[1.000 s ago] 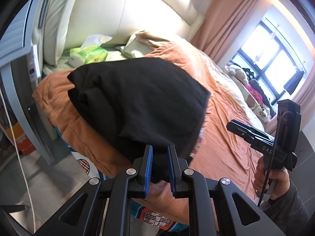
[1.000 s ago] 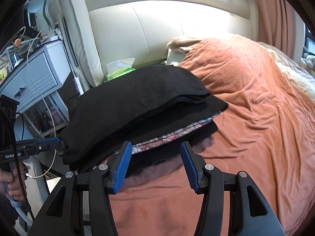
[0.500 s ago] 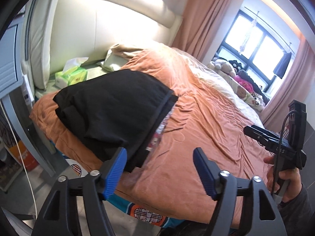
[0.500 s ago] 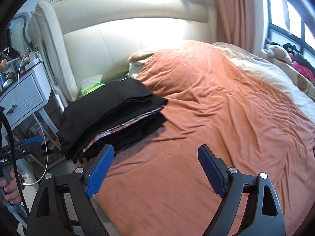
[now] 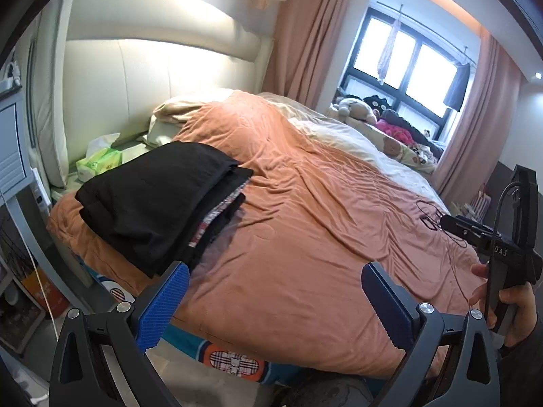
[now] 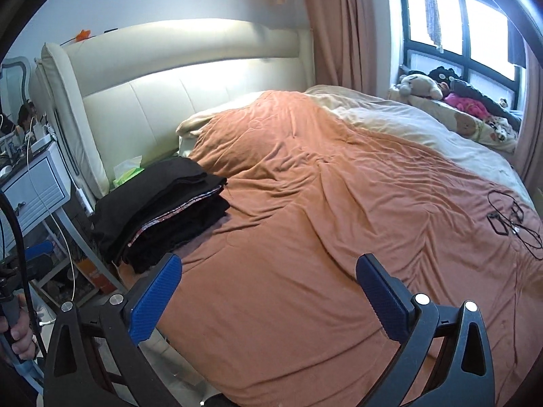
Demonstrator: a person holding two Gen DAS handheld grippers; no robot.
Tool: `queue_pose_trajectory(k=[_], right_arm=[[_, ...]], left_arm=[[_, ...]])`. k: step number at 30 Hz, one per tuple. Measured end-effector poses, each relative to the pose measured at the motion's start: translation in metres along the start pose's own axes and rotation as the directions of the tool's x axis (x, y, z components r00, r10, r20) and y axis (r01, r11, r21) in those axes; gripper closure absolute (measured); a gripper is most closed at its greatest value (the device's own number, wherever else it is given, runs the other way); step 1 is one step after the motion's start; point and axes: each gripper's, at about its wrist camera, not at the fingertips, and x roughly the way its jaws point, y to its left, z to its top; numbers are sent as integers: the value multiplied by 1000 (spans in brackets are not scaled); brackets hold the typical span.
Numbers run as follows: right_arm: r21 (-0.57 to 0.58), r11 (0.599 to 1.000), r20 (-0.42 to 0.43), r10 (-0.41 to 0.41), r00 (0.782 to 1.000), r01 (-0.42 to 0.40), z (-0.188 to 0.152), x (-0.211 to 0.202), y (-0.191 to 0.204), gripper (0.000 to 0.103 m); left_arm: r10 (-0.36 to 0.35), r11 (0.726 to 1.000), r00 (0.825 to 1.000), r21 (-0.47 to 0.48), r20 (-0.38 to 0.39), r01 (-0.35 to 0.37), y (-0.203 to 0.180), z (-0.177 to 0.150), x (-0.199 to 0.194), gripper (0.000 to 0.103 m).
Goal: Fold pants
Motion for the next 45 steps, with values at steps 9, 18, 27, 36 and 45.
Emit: queue_pose_trajectory(k=[9, 18, 27, 36, 45], right_arm=[[10, 997, 52, -72, 996, 72, -30, -75, -14, 0], [55, 991, 87, -122, 989, 118, -61, -128, -21, 0], [108, 985, 128, -151, 980, 138, -99, -178, -29, 0], [124, 966, 150, -246, 957, 229, -139, -219, -26, 0], [161, 950, 155, -292, 944, 268, -156, -227, -12, 0]], left_arm=[[-37, 997, 999, 71, 31, 34, -52, -16, -33, 1], [-61, 989, 996, 142, 65, 51, -87, -35, -62, 1], [-92, 974, 988, 216, 127, 63, -122, -54, -93, 1], [-129, 963, 978, 257, 161, 85, -148, -78, -115, 1], [-141, 952, 974, 294, 179, 84, -164, -106, -129, 0]])
